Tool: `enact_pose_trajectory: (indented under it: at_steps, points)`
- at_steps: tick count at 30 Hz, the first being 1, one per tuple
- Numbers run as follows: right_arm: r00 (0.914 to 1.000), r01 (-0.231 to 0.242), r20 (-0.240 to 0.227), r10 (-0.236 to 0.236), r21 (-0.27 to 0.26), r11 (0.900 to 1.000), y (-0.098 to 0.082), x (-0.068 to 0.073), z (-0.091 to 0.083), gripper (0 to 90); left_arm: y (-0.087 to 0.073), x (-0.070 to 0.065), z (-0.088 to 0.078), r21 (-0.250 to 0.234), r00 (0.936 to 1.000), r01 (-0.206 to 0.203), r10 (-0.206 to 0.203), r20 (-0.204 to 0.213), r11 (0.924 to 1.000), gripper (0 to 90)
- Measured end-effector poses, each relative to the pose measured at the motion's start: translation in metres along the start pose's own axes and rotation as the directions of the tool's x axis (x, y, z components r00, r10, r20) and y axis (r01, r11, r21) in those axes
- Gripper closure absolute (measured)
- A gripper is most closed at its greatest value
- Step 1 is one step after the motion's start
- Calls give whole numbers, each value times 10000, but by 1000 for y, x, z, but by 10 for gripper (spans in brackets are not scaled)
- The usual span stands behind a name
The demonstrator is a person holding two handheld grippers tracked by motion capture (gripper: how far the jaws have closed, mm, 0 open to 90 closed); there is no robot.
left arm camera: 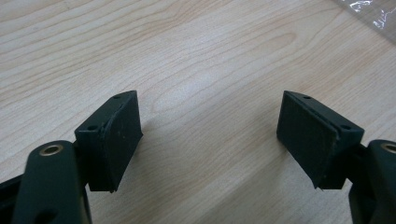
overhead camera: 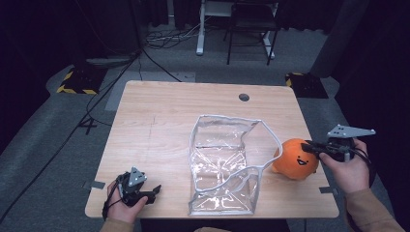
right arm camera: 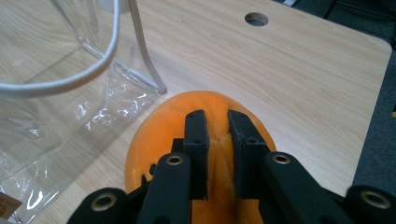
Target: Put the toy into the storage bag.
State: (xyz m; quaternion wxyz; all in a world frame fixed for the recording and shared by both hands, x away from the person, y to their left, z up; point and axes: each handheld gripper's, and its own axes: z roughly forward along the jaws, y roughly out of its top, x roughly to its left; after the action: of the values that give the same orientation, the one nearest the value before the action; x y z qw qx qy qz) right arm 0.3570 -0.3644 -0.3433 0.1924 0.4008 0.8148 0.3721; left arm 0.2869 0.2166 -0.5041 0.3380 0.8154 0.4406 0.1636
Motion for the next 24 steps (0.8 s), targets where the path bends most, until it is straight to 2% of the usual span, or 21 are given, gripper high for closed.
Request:
enact_pose_trajectory:
  at_steps: [6, 20, 24]
  points:
    - [9998, 167, 146, -164, -170, 9997, 10, 1, -15, 788, 1, 1, 1, 1, 10000, -26, 26, 15, 10000, 218]
    - [9989, 462, 47, -460, -592, 9972, 37, 0, -43, 786, 2, 1, 2, 6, 10000, -63, 63, 47, 10000, 212]
    - [9995, 300, -14, -302, -856, 9959, 41, -1, -49, 786, 2, 2, 2, 14, 9999, -90, 90, 47, 10000, 212]
